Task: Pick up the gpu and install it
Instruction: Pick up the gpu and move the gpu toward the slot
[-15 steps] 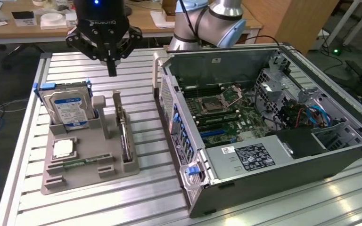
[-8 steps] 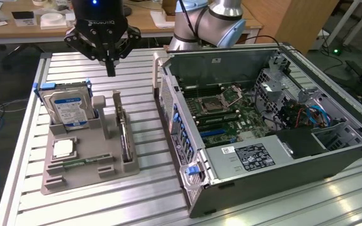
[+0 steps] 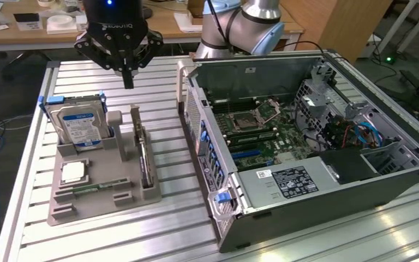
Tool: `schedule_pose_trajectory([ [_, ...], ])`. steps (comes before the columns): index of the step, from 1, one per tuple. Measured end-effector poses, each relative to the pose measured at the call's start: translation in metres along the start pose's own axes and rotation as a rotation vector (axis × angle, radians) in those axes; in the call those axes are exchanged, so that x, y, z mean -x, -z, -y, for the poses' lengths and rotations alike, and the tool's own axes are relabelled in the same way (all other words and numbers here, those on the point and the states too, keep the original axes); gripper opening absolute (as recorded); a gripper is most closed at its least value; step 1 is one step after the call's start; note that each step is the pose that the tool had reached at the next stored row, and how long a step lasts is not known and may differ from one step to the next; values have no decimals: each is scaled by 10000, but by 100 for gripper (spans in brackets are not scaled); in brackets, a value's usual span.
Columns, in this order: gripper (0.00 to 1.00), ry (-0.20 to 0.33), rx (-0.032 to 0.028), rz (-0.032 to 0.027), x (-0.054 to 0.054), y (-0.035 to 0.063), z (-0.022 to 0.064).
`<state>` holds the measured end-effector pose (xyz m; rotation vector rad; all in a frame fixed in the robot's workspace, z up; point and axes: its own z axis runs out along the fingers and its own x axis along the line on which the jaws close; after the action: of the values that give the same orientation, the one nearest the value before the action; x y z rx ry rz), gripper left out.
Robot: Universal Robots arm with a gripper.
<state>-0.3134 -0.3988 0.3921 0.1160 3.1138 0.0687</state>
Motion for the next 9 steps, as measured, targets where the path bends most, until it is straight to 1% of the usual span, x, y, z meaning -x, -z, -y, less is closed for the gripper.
schedule_pose_trajectory([
  [5,11,0,1,0,0,0,0],
  [7,24,0,0,0,0,0,0],
  [9,24,0,0,0,0,0,0],
])
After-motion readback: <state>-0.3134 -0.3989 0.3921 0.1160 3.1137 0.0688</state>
